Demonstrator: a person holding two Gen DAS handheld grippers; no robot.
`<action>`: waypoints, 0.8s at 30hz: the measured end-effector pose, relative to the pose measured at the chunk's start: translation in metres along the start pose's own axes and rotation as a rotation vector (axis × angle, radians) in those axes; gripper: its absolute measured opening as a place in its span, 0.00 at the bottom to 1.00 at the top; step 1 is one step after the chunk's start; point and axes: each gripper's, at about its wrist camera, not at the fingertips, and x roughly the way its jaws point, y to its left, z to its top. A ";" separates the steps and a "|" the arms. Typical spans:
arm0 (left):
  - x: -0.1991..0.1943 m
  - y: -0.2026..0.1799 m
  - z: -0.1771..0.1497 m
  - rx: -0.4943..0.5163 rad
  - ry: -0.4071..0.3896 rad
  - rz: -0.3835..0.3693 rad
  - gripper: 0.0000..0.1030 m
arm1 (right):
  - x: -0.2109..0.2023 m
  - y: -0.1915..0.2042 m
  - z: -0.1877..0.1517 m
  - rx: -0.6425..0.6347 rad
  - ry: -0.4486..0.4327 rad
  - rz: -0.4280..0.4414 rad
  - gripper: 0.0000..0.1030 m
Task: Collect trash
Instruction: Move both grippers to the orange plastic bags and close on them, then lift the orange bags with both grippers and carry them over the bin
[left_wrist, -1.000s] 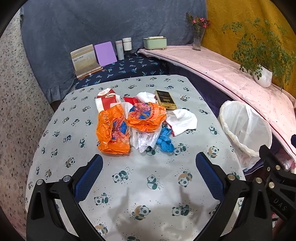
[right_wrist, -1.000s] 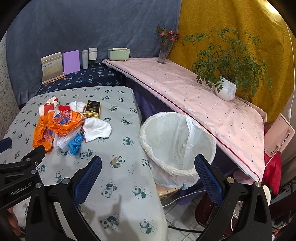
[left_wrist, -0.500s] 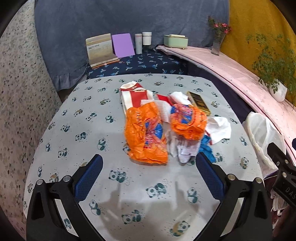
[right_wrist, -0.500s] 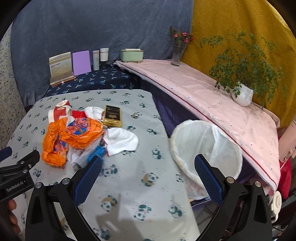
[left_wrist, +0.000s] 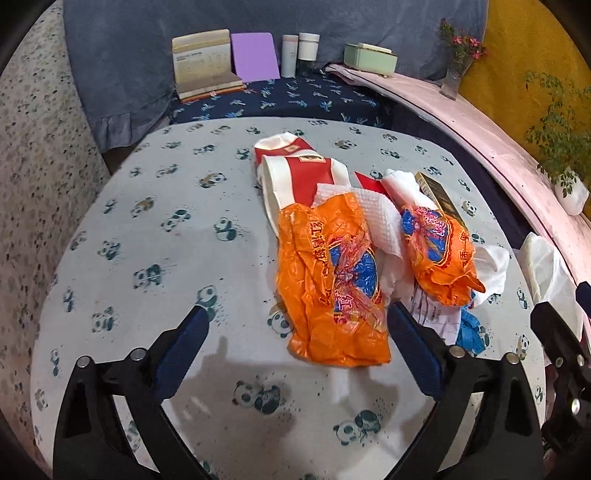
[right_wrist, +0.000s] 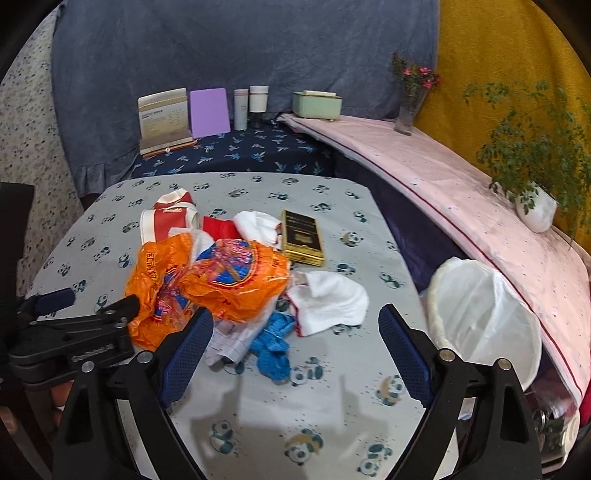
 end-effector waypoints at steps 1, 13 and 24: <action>0.006 0.000 0.001 0.002 0.012 -0.007 0.83 | 0.004 0.003 0.001 -0.001 0.005 0.010 0.84; 0.041 0.000 0.002 0.009 0.116 -0.115 0.18 | 0.051 0.030 0.004 -0.035 0.088 0.075 0.63; 0.015 0.001 0.005 0.006 0.067 -0.137 0.13 | 0.065 0.034 0.004 -0.026 0.103 0.126 0.08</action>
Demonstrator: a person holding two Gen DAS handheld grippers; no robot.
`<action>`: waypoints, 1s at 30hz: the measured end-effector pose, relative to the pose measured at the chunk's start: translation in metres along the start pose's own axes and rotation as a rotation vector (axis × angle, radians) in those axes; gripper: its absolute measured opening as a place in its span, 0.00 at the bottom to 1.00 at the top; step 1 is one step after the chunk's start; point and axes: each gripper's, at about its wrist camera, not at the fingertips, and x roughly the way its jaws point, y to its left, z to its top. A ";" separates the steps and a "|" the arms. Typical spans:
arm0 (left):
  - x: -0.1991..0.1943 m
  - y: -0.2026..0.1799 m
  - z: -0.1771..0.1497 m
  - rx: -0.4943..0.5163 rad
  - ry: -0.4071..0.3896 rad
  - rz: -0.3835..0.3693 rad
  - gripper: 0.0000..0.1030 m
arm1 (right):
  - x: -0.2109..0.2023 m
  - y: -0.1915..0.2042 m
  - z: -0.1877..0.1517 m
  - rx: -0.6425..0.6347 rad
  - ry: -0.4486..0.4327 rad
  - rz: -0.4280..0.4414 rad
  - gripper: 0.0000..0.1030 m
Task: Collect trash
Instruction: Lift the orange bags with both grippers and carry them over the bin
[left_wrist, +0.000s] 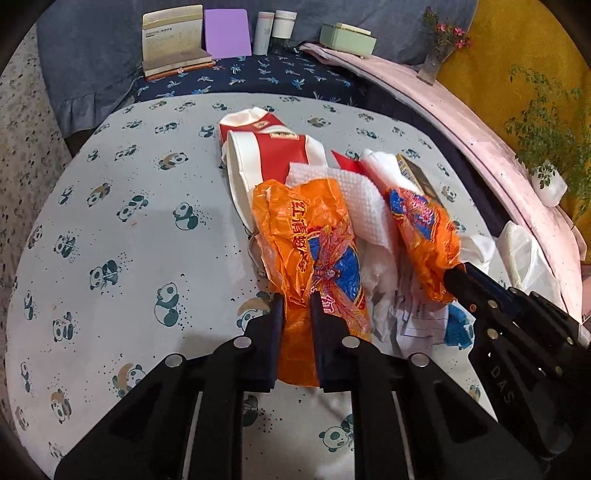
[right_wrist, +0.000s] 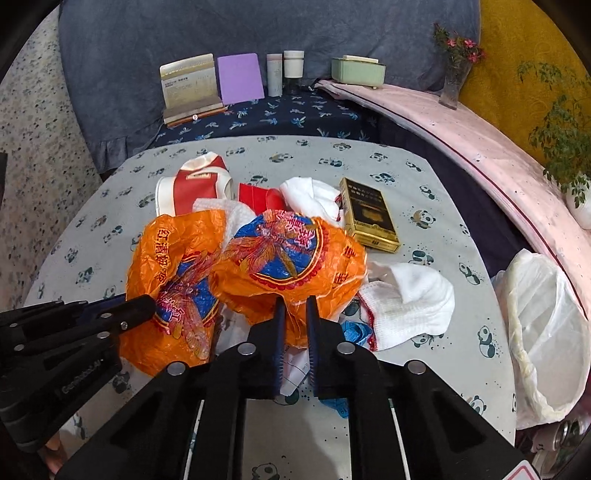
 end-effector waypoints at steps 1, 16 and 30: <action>-0.004 0.000 0.000 0.000 -0.007 0.000 0.13 | -0.003 0.000 0.000 -0.002 -0.009 0.001 0.05; -0.086 -0.060 0.009 0.083 -0.168 -0.063 0.13 | -0.095 -0.040 0.016 0.062 -0.221 -0.013 0.03; -0.098 -0.191 0.002 0.268 -0.206 -0.212 0.13 | -0.157 -0.157 -0.010 0.229 -0.327 -0.190 0.03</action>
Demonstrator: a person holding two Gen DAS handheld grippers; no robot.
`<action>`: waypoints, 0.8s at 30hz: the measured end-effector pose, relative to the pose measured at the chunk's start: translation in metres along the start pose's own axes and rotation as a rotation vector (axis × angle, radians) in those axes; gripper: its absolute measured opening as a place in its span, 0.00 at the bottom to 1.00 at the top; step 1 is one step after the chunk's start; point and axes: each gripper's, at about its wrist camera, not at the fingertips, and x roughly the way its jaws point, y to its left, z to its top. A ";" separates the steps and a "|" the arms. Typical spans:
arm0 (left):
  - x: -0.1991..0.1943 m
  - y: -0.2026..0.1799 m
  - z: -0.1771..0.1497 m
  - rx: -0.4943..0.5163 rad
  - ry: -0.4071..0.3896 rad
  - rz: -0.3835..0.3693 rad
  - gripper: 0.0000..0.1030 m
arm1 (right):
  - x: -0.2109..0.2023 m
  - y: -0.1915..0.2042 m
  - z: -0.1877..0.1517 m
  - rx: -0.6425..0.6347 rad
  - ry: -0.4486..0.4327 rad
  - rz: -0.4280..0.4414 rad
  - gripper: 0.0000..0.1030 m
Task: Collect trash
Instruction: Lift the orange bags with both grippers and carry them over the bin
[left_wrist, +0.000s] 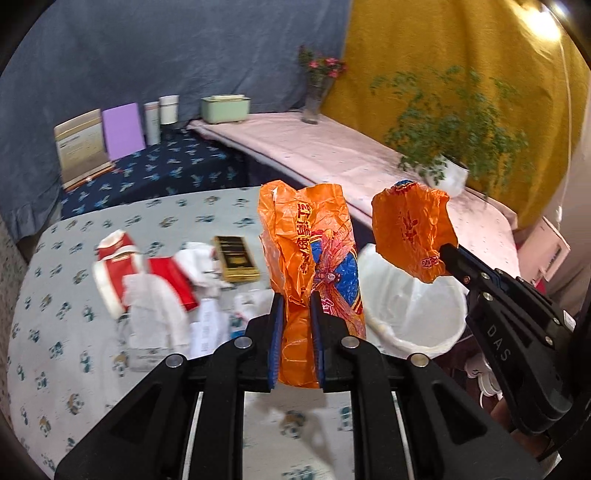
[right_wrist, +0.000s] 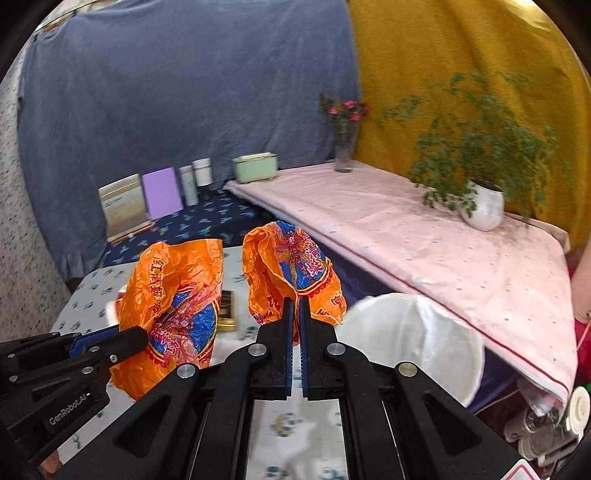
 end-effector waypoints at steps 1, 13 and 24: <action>0.003 -0.009 0.001 0.010 0.000 -0.012 0.13 | 0.000 -0.012 0.000 0.015 -0.002 -0.018 0.03; 0.054 -0.100 0.008 0.119 0.026 -0.112 0.14 | 0.020 -0.109 -0.018 0.123 0.041 -0.140 0.03; 0.104 -0.128 0.010 0.147 0.080 -0.122 0.16 | 0.057 -0.146 -0.034 0.175 0.107 -0.155 0.03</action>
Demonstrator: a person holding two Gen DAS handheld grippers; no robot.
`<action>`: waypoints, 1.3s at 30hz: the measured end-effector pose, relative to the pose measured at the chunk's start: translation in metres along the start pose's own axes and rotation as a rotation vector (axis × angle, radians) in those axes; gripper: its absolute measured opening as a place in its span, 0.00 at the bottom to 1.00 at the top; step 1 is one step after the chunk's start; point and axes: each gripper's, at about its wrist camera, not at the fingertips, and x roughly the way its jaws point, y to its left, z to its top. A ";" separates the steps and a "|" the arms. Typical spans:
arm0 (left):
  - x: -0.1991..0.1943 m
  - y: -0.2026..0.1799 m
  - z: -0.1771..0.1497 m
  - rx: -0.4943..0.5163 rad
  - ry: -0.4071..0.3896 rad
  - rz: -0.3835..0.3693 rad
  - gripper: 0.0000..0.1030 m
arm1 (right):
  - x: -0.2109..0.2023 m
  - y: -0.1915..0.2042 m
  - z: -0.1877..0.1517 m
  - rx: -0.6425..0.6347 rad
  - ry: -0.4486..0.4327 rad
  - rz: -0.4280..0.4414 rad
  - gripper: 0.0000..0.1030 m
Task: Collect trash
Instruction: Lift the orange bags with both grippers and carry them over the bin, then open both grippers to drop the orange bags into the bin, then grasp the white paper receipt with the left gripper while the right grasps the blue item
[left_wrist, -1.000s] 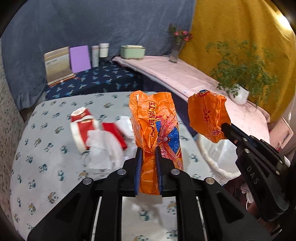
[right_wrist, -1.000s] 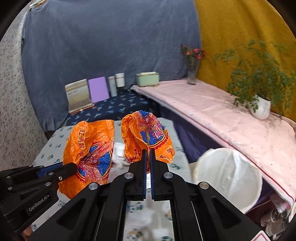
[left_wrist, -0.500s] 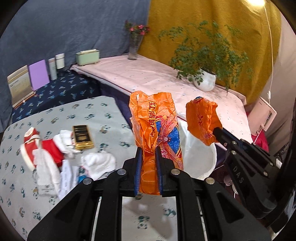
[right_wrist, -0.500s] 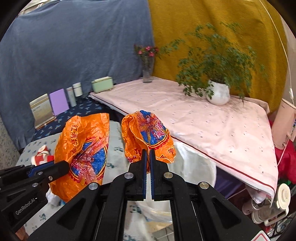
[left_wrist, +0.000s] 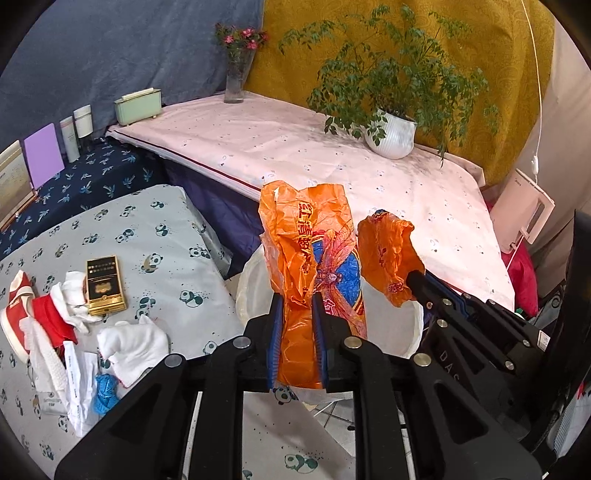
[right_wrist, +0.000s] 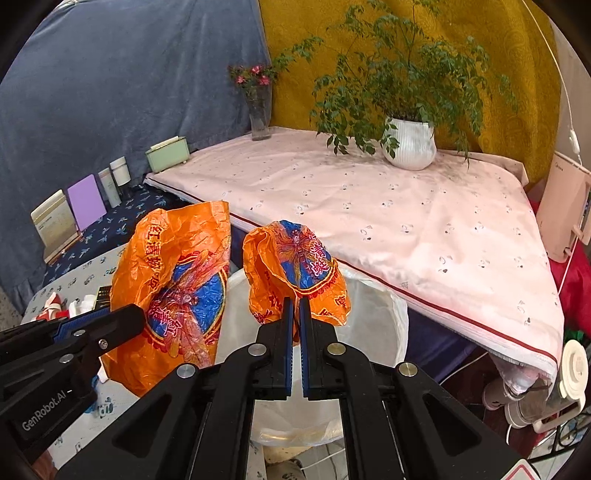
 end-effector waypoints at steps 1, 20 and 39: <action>0.003 0.001 0.001 -0.004 0.004 -0.002 0.16 | 0.003 -0.001 0.000 0.004 0.004 -0.002 0.04; -0.013 0.041 -0.002 -0.086 -0.051 0.073 0.66 | -0.021 0.021 0.009 0.007 -0.068 0.001 0.52; -0.088 0.166 -0.055 -0.284 -0.081 0.250 0.81 | -0.060 0.141 -0.009 -0.119 -0.081 0.145 0.65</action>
